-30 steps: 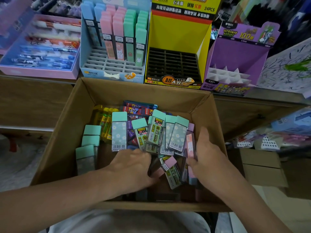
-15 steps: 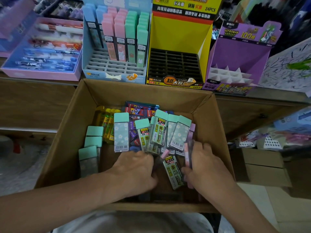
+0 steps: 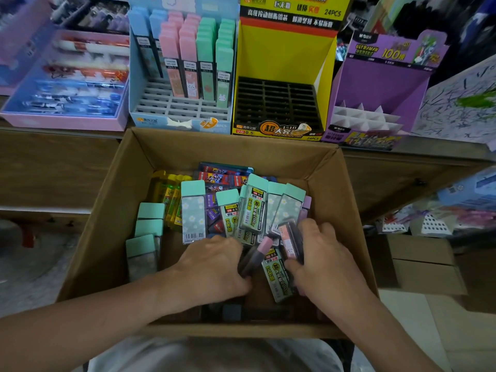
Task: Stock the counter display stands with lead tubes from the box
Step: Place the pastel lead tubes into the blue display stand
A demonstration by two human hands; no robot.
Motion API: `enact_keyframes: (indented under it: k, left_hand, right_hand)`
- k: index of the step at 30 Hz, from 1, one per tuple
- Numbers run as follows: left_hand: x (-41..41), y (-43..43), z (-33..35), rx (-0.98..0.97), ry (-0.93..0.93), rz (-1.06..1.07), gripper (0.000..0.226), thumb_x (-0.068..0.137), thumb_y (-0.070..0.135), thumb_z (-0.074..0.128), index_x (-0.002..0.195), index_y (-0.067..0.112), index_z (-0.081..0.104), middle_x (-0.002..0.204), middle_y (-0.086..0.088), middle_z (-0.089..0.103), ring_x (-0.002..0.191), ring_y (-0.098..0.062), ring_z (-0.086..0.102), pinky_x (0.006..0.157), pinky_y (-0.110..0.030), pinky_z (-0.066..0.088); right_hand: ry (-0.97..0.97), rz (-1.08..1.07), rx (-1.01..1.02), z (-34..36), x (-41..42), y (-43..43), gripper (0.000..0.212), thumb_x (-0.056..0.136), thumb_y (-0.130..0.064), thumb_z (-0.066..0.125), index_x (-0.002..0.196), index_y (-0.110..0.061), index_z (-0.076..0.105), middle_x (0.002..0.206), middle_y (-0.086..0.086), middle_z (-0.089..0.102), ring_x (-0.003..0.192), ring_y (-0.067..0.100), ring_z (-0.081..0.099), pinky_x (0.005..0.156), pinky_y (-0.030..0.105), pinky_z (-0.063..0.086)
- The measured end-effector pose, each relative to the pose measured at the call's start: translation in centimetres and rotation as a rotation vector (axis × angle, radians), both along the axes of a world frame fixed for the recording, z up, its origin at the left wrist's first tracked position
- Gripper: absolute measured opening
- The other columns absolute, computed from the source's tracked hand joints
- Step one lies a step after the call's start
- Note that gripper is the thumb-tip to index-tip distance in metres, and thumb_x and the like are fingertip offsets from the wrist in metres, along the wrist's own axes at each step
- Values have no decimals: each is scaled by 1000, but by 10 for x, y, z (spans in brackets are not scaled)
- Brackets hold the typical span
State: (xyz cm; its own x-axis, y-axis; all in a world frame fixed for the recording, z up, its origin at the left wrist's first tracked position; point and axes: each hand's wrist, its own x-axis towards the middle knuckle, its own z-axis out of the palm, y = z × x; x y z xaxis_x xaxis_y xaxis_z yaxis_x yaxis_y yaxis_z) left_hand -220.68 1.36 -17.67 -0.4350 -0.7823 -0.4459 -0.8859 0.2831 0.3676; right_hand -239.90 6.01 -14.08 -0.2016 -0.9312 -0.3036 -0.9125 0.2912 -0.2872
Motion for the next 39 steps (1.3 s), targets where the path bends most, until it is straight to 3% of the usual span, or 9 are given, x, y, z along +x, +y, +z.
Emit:
enact_keyframes:
  k: [7, 11, 17, 22, 26, 31, 33, 36, 39]
  left_hand:
    - [10, -10, 19, 291, 209, 194, 31, 69, 52, 71, 77, 22, 67, 68, 4, 68, 52, 1, 60, 39, -15, 39]
    - [18, -13, 30, 369, 311, 338, 32, 69, 51, 71, 85, 23, 70, 75, 3, 72, 65, -4, 66, 55, -27, 52]
    - [28, -8, 43, 495, 481, 468, 44, 64, 33, 75, 107, 23, 69, 90, 1, 79, 89, -19, 76, 89, -49, 61]
    - [33, -4, 47, 631, 631, 594, 28, 89, 8, 69, 114, 15, 58, 90, -16, 79, 82, -29, 78, 79, -44, 65]
    - [36, -2, 49, 632, 693, 650, 22, 95, 6, 61, 114, 15, 54, 87, -18, 78, 70, -22, 74, 62, -31, 59]
    - [35, -3, 47, 525, 760, 673, 22, 96, 9, 55, 116, 18, 56, 79, -9, 73, 71, -17, 68, 72, -35, 56]
    - [35, -3, 48, 507, 804, 695, 17, 96, 7, 51, 105, 17, 62, 74, -9, 66, 69, -18, 64, 72, -38, 53]
    - [33, -3, 53, 589, 933, 766, 25, 102, 13, 50, 92, 19, 71, 74, -7, 66, 67, -17, 65, 66, -30, 53]
    - [31, -1, 56, 671, 1013, 808, 24, 97, 46, 54, 109, 39, 75, 99, 5, 80, 92, -10, 76, 82, -29, 57]
  right_hand:
    - [-50, -42, 25, -4, -2, -4, 73, 88, -34, 79, 145, -27, 33, 128, -4, 43, 115, 15, 56, 94, 31, 56]
    - [-70, -26, 50, -3, -3, -7, 73, 88, -33, 78, 146, -28, 35, 125, -6, 38, 111, 14, 56, 91, 31, 55]
    - [-103, -4, -8, -3, 4, -6, 64, 88, -30, 78, 138, -31, 38, 128, -8, 52, 110, 12, 61, 87, 29, 58]
    - [-161, 16, 50, -7, 15, -7, 48, 88, -29, 79, 121, -34, 43, 108, -12, 64, 92, 9, 69, 73, 29, 63]
    - [-520, -91, 66, -2, 13, -14, 35, 86, -30, 82, 111, -34, 57, 92, -14, 74, 84, 0, 70, 70, 23, 60]
    - [-1042, -160, 115, 6, 25, -19, 36, 85, -22, 84, 116, -30, 68, 103, -10, 78, 97, 7, 74, 81, 28, 61]
    - [-1148, -183, 99, 7, 32, -21, 35, 84, -19, 84, 115, -28, 69, 104, -6, 79, 98, 10, 75, 76, 21, 60]
    - [-1260, -208, 82, 7, 42, -26, 36, 82, -19, 84, 115, -24, 71, 106, 2, 79, 99, 18, 76, 77, 27, 61]
    - [-1255, -190, 31, 7, 49, -31, 33, 83, -13, 84, 113, -25, 74, 103, 3, 78, 98, 20, 76, 76, 30, 63]
